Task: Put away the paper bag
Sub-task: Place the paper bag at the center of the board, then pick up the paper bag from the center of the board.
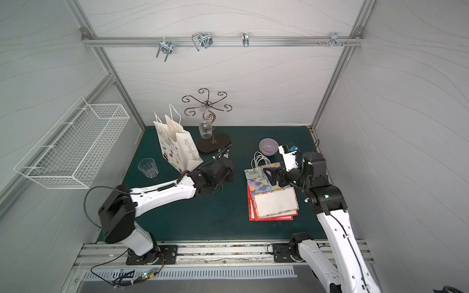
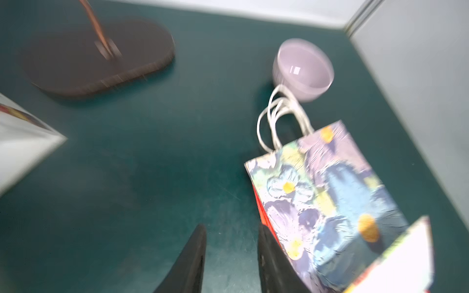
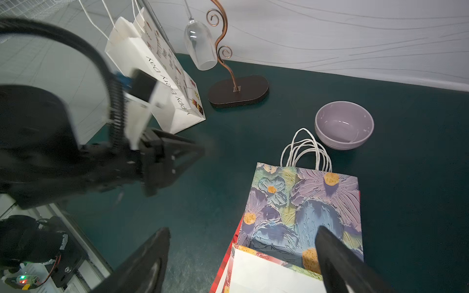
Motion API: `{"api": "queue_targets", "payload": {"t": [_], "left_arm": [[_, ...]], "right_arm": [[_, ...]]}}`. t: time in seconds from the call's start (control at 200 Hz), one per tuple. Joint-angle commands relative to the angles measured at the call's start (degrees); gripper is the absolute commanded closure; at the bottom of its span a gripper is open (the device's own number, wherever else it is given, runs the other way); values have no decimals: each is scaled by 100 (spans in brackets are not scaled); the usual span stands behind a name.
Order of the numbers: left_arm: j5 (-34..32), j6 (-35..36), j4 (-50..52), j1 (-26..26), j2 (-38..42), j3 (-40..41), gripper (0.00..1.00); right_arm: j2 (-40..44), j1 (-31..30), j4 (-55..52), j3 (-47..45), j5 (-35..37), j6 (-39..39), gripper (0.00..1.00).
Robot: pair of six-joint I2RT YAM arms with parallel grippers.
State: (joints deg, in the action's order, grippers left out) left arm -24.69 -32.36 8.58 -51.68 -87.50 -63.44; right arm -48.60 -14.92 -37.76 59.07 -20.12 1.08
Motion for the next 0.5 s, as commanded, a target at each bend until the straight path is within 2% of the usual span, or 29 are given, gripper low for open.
{"api": "queue_targets", "payload": {"t": [0.0, 0.13, 0.285, 0.495], "left_arm": [[-694, 259, 405, 136, 741, 464, 63], [-965, -325, 1423, 524, 1703, 856, 62], [-971, -1394, 2482, 1237, 2752, 1351, 62], [-1375, -2799, 4367, 2107, 3499, 1570, 59]], "right_arm": [[-412, -486, 548, 143, 19, 67, 11], [-1106, -1343, 1024, 358, 202, 107, 11], [-2052, -2282, 1627, 816, 265, 171, 12], [-3337, -3174, 2933, 1143, 232, 199, 15]]}}
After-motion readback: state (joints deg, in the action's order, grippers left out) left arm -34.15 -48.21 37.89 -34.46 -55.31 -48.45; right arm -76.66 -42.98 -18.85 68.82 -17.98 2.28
